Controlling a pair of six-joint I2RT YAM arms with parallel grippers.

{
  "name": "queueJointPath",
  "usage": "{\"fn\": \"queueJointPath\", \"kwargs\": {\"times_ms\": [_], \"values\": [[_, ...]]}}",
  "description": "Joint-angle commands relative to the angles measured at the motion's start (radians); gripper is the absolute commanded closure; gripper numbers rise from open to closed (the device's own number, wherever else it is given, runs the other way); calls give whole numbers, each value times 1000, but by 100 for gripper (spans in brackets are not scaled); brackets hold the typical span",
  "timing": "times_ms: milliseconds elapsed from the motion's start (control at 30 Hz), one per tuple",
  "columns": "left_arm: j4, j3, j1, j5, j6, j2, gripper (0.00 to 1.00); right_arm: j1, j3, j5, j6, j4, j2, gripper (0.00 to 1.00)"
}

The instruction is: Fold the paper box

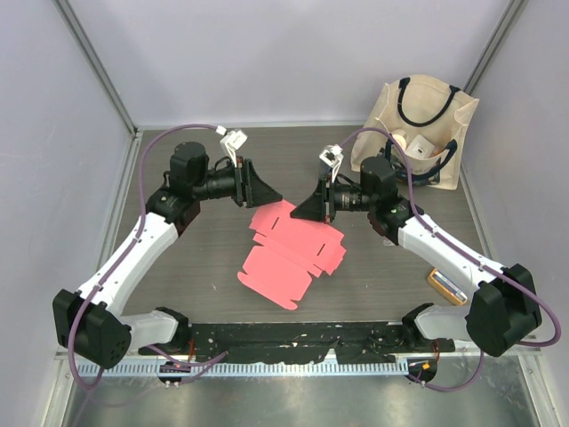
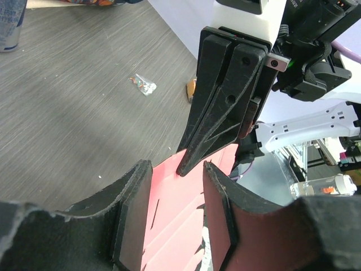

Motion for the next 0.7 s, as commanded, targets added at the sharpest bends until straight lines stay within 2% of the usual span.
{"fn": "queueJointPath", "kwargs": {"times_ms": [0, 100, 200, 667], "values": [[35, 1, 0, 9, 1, -15, 52, 14, 43, 7, -2, 55, -8, 99], [31, -2, 0, 6, 10, -26, 44, 19, 43, 10, -8, 45, -11, 99], [31, 0, 0, 4, 10, -26, 43, 24, 47, 13, -11, 38, -14, 99], [60, -2, -31, 78, -22, 2, 55, 24, 47, 116, 81, 129, 15, 99]]}}
